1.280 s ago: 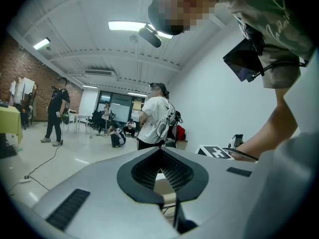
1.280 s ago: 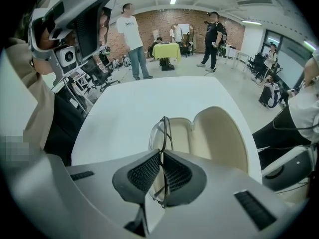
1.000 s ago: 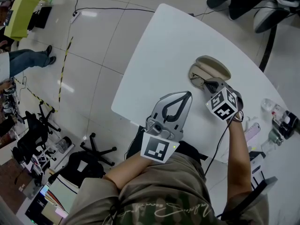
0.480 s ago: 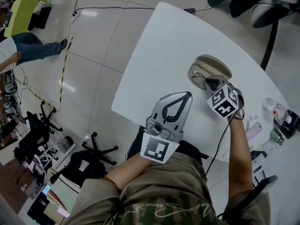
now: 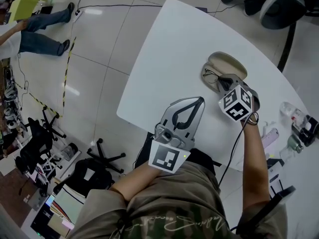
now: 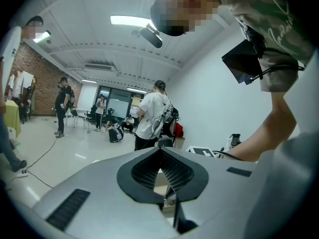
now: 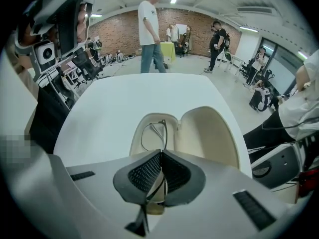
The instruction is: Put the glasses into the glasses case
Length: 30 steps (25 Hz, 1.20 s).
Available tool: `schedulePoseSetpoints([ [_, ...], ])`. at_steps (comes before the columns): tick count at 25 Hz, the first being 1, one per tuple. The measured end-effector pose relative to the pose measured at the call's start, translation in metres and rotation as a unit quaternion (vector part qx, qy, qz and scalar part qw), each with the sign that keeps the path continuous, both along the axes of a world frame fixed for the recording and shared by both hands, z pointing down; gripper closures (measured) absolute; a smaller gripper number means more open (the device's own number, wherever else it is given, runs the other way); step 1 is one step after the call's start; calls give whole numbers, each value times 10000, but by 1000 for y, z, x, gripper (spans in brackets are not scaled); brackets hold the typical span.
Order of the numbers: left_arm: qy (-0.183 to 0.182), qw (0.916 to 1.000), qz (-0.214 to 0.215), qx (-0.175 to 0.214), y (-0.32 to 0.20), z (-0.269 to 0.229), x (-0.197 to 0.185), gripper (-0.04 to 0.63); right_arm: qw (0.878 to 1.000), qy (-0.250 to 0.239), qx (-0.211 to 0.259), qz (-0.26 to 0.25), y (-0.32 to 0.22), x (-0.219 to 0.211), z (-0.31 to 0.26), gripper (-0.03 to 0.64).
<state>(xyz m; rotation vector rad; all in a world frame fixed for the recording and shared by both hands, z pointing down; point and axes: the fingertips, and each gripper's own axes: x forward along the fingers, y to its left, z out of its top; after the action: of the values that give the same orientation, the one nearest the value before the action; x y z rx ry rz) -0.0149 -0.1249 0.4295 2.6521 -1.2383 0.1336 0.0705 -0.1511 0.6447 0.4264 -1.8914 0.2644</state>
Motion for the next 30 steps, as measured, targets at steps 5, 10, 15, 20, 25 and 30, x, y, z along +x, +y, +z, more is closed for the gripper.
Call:
schedulePoseSetpoints([
  [5, -27, 10000, -22, -8, -1, 1, -2, 595, 10000, 53, 74, 42, -5, 2, 1, 595],
  [10, -29, 10000, -25, -36, 1, 1, -5, 595, 9997, 174, 173, 54, -9, 7, 5, 595],
  [15, -25, 9999, -130, 90, 15, 16, -16, 595, 9992, 299, 261, -18, -15, 10, 8, 595],
  [20, 115, 9985, -291, 450, 21, 18, -24, 595, 9993, 260, 243, 87, -14, 10, 8, 595],
  [25, 270, 9977, -421, 460, 16, 9, -27, 595, 9988, 248, 377, 174, -17, 10, 7, 595],
  [30, -61, 9999, -110, -29, 28, 20, -23, 595, 9986, 223, 411, 254, -16, 12, 7, 595],
])
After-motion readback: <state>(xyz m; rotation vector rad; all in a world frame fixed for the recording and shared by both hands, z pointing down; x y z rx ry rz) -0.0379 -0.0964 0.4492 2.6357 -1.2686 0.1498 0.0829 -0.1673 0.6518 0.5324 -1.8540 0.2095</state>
